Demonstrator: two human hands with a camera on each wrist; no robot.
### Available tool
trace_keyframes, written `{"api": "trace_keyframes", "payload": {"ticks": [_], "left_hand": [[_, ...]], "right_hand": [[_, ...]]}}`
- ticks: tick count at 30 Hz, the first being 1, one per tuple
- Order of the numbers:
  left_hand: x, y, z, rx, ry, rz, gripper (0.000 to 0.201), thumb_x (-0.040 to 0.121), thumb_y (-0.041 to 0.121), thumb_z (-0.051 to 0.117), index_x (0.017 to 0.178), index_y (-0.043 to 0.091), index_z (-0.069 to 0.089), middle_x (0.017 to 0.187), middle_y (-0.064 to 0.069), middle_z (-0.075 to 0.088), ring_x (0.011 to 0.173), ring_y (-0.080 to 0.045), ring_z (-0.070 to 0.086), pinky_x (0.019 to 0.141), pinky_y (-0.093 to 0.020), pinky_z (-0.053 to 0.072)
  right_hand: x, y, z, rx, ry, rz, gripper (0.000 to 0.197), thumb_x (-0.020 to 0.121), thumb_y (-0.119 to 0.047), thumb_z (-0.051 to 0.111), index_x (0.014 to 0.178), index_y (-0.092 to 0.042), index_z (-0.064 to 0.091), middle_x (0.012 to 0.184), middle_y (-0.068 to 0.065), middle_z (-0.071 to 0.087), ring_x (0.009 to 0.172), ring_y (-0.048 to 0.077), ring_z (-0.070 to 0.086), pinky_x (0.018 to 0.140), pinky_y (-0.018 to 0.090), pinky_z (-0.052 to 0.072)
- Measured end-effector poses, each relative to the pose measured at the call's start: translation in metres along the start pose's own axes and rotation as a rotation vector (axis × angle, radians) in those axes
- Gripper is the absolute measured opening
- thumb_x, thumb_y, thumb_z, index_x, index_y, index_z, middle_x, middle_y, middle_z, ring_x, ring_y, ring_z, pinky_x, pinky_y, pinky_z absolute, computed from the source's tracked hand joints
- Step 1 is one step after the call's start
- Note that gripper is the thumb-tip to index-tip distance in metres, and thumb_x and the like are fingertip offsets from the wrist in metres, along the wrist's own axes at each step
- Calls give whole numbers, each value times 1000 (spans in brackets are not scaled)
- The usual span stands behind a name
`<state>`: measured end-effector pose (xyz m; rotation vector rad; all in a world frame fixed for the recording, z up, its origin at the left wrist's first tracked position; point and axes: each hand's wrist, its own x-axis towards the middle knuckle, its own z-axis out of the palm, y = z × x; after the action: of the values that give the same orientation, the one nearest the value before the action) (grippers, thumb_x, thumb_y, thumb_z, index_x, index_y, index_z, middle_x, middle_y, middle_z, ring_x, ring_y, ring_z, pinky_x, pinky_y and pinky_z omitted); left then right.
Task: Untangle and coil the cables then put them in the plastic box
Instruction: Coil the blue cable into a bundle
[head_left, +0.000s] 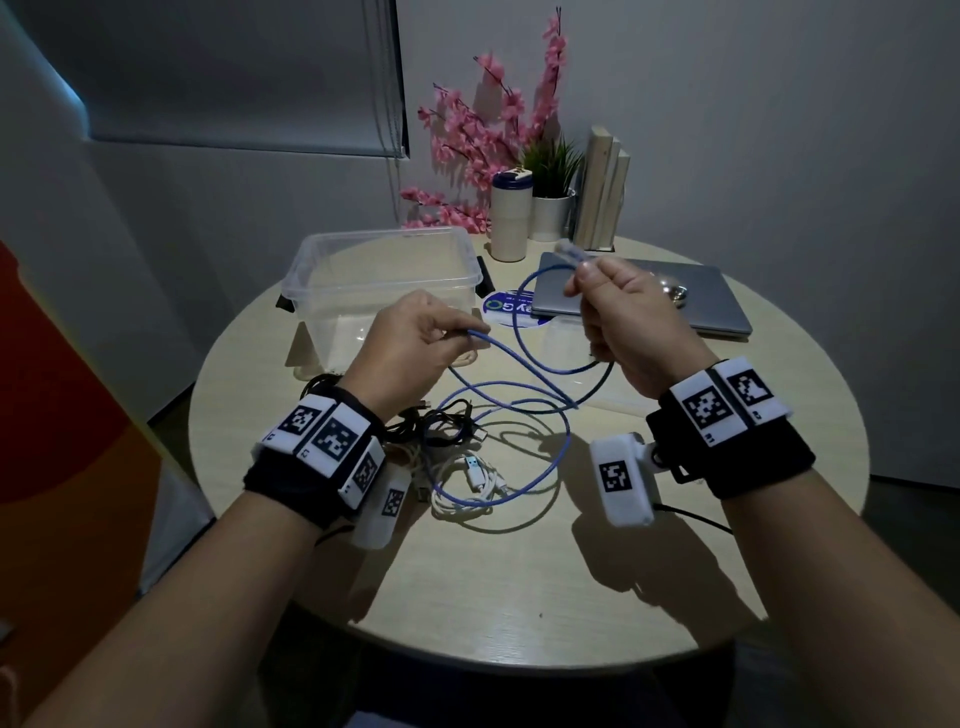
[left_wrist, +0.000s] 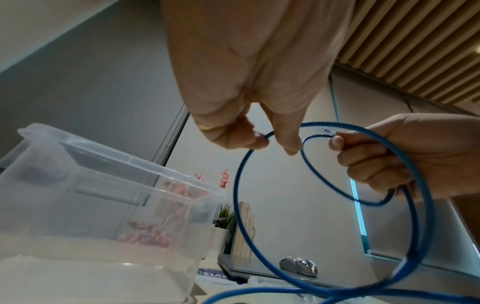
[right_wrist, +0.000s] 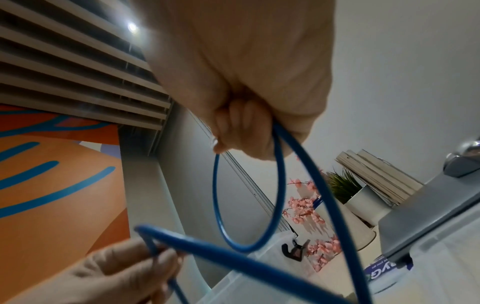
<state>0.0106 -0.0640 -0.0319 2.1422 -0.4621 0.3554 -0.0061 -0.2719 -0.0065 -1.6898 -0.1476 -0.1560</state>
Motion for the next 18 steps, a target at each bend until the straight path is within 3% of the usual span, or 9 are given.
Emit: {"api": "trace_keyframes", "payload": {"ticks": [2, 6, 10, 12, 15, 18], "left_hand": [[-2, 9, 0, -78, 6, 36, 18, 83, 5, 69, 95, 17, 74, 85, 9, 52, 72, 10, 52, 64, -3, 38], [-5, 18, 2, -139, 0, 87, 31, 85, -7, 52, 90, 16, 73, 100, -1, 58, 78, -4, 54, 64, -10, 42], [-5, 19, 3, -270, 59, 26, 16, 86, 1, 62, 87, 12, 73, 99, -1, 60, 79, 1, 57, 67, -8, 44], [-3, 16, 3, -349, 68, -22, 22, 84, -2, 64, 90, 18, 69, 94, 0, 66, 83, -2, 63, 73, -16, 51], [0, 12, -1, -417, 71, -97, 35, 84, -11, 59, 102, 19, 60, 91, -1, 65, 87, -12, 67, 87, -25, 53], [1, 14, -5, -427, 50, -122, 39, 85, -15, 53, 105, 18, 57, 87, -4, 63, 86, -16, 66, 78, -17, 51]], "right_hand": [[-2, 2, 4, -16, -53, 12, 31, 103, -23, 34, 78, -16, 50, 40, -15, 33, 39, 4, 22, 44, 21, 18], [-4, 2, 8, -5, -132, 16, 30, 103, -24, 35, 80, -14, 50, 44, -15, 30, 41, 5, 22, 44, 21, 18], [-5, 1, 7, -7, -219, -11, 26, 103, -25, 36, 91, -8, 52, 53, -7, 25, 44, 6, 21, 42, 18, 21], [-5, 0, 6, 2, -239, -10, 26, 103, -24, 36, 92, -6, 51, 57, -3, 24, 47, 8, 21, 43, 18, 22], [-6, -3, 5, -31, -193, -41, 28, 102, -23, 38, 82, -11, 52, 61, 1, 31, 50, 10, 30, 46, 19, 27], [-4, -4, 5, -154, -81, -142, 27, 101, -24, 41, 83, -17, 60, 72, -1, 47, 61, 10, 44, 51, 22, 37]]}}
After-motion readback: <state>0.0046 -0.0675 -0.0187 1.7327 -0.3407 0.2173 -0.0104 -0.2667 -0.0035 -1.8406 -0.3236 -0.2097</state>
